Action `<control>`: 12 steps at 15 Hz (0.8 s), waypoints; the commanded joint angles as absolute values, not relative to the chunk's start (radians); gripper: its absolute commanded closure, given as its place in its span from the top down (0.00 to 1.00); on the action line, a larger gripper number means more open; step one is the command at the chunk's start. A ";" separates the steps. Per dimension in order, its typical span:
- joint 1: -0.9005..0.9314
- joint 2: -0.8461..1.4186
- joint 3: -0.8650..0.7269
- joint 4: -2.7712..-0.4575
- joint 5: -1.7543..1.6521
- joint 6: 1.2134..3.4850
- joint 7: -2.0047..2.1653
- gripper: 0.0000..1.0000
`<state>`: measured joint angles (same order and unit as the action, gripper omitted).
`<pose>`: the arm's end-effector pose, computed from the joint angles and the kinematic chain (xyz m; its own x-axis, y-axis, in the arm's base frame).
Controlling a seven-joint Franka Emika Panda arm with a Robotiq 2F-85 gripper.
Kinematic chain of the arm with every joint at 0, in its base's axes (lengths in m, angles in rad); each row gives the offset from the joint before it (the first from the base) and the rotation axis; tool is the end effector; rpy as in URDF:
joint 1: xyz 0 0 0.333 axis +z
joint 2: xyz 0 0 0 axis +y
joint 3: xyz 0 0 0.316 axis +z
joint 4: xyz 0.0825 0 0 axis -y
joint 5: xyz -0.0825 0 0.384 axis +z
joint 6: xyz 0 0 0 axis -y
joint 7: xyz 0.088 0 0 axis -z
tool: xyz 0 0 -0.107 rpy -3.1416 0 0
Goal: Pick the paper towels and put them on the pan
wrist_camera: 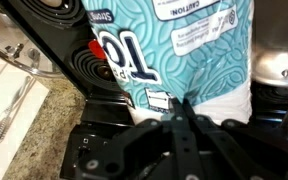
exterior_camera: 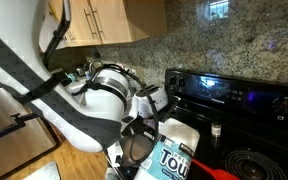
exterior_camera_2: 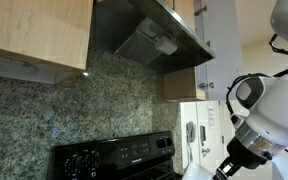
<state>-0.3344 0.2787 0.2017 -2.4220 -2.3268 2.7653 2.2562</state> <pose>0.4368 -0.0216 0.1746 0.7739 -0.0406 0.6319 -0.2276 -0.9491 0.2178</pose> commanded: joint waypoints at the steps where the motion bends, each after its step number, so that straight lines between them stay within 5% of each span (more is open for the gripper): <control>1: -0.337 0.121 0.229 -2.557 -2.387 2.700 2.408 0.01; 12: -0.255 0.136 0.146 -2.572 -2.369 2.709 2.423 0.02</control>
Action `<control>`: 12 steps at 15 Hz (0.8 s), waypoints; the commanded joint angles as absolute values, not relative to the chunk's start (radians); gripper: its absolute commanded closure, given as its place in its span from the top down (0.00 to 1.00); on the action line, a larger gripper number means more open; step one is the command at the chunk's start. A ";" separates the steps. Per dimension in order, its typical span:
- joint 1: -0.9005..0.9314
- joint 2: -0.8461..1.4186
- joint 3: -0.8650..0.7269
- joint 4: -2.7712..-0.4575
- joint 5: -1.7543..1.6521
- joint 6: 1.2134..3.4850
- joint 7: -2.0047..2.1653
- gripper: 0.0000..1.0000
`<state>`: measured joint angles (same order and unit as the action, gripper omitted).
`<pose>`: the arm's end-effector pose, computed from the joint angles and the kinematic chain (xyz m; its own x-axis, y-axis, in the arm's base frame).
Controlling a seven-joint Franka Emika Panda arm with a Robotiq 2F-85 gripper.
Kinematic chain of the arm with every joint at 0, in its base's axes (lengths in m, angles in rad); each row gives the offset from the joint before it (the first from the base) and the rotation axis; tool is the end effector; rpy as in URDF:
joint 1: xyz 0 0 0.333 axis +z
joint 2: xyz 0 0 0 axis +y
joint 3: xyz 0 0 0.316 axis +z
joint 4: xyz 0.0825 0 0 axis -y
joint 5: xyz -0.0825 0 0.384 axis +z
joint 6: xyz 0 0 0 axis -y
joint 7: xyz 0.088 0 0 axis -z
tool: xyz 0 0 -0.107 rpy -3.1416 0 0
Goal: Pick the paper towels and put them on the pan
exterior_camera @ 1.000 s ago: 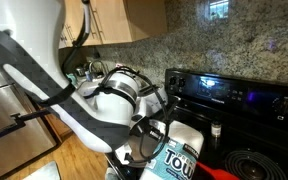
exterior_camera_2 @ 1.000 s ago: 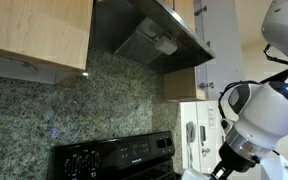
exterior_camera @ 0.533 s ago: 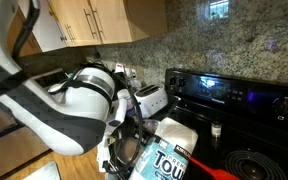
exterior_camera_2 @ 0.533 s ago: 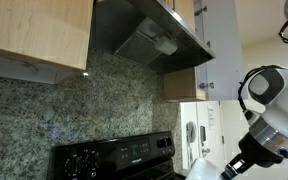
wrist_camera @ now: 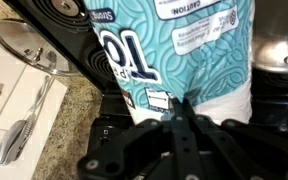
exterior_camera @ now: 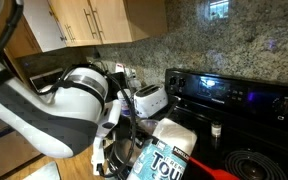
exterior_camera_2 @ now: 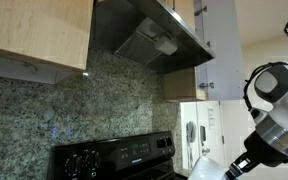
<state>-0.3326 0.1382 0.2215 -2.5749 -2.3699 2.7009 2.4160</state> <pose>0.3946 -0.0166 0.1894 0.7206 -0.0990 0.6863 -0.3088 -0.9320 0.1898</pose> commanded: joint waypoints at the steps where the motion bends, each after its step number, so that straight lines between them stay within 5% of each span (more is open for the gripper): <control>1: -0.246 0.105 0.157 -2.592 -2.378 2.693 2.435 0.01; 4: -0.271 -0.006 0.248 -2.670 -2.397 2.626 2.480 0.01; 12: 0.049 -0.288 0.139 -2.855 -2.347 2.441 2.530 0.01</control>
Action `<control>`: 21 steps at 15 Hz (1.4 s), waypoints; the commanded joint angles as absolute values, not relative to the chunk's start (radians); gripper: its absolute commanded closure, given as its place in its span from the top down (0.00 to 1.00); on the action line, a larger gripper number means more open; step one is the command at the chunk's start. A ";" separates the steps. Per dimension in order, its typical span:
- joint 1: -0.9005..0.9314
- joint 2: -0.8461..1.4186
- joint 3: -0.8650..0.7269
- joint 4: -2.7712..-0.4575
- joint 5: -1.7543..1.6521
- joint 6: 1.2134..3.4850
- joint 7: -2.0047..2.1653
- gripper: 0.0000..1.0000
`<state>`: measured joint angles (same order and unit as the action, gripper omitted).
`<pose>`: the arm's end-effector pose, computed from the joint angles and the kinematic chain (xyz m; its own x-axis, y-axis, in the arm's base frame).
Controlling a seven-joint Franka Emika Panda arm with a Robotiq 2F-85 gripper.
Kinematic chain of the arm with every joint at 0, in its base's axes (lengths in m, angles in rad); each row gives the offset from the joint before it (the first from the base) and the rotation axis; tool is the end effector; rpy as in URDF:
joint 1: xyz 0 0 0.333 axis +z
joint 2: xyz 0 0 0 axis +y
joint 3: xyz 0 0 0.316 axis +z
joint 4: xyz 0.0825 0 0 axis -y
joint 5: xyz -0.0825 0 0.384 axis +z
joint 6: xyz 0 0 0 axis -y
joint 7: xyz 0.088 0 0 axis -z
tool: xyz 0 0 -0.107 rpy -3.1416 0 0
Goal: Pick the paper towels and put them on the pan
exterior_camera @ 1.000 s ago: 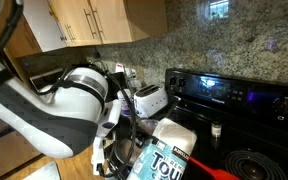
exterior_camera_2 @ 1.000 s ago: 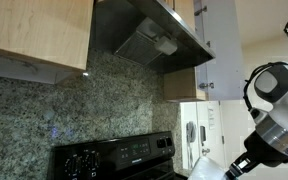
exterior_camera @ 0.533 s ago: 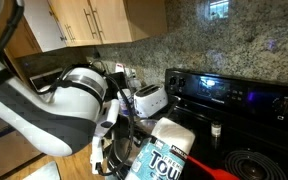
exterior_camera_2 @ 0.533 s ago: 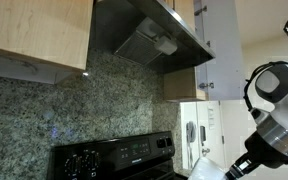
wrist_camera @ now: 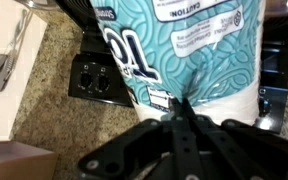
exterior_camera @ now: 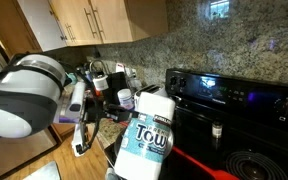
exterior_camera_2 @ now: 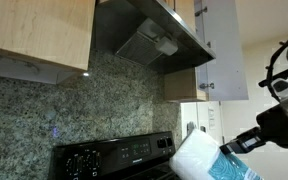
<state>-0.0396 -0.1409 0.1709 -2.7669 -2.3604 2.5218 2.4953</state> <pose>0.3569 0.0510 0.2396 0.5401 0.0604 0.8394 -0.2380 -0.9457 0.2213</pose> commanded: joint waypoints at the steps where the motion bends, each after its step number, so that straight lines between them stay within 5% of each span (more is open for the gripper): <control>1: 0.068 -0.239 0.128 -2.789 -2.333 2.405 2.512 0.01; 15: 0.076 -0.484 0.172 -2.775 -2.302 2.282 2.514 0.01; 17: 0.064 -0.481 0.164 -2.778 -2.311 2.296 2.518 0.28; 21: 0.038 -0.471 0.140 -2.773 -2.389 2.375 2.570 0.57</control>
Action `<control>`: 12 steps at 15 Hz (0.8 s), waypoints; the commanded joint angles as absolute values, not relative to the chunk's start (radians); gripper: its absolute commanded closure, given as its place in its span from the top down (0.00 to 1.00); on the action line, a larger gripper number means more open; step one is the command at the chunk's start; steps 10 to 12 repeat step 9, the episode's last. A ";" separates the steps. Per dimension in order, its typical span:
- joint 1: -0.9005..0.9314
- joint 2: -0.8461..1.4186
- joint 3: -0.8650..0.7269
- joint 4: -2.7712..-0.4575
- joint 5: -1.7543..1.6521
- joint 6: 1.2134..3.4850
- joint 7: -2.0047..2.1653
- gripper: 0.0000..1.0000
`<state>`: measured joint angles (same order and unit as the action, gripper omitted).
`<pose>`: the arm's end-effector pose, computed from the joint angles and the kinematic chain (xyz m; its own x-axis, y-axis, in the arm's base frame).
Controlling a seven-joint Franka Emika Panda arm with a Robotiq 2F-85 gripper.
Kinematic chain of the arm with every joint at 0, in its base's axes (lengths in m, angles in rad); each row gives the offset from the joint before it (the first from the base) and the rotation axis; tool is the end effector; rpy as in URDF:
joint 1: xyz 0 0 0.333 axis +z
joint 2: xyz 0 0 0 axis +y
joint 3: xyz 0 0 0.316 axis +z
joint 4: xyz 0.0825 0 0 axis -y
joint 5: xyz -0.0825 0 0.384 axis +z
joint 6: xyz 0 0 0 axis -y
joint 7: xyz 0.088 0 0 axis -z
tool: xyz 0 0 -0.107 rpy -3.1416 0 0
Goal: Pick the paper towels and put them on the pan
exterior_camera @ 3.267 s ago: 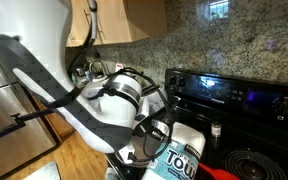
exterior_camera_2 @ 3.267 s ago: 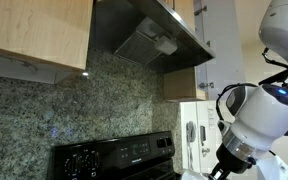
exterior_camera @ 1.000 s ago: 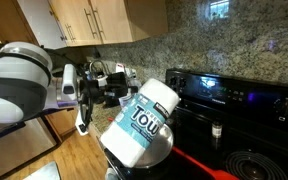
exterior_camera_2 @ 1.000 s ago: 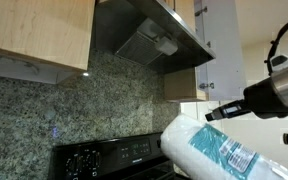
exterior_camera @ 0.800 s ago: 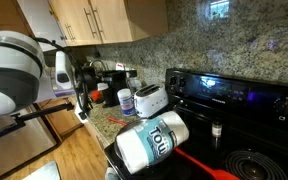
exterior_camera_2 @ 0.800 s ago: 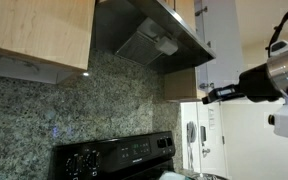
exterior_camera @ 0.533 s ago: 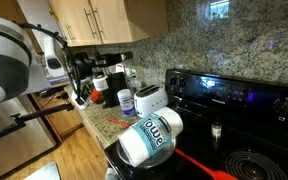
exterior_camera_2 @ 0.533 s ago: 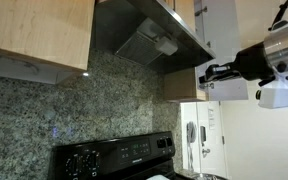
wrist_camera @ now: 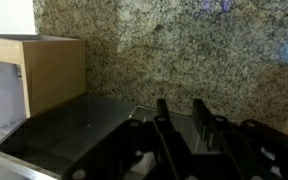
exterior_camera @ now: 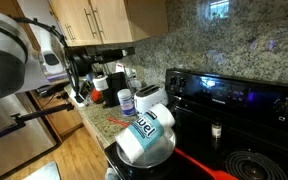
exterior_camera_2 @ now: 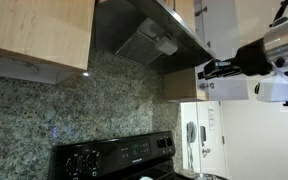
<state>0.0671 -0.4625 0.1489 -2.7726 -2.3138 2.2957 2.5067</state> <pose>0.3784 0.0632 0.3728 0.0800 0.0917 0.9926 -0.3720 -0.9211 0.1151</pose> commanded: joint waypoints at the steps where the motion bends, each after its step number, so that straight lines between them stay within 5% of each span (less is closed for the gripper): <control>1: 0.029 -0.471 0.135 -2.773 -2.434 2.417 2.594 0.64; 4: 0.034 -0.462 0.132 -2.773 -2.473 2.426 2.608 0.88; 5: 0.029 -0.461 0.132 -2.774 -2.485 2.434 2.612 0.69; 7: 0.030 -0.460 0.132 -2.774 -2.482 2.434 2.607 0.85; 12: 0.031 -0.460 0.132 -2.774 -2.482 2.434 2.607 0.88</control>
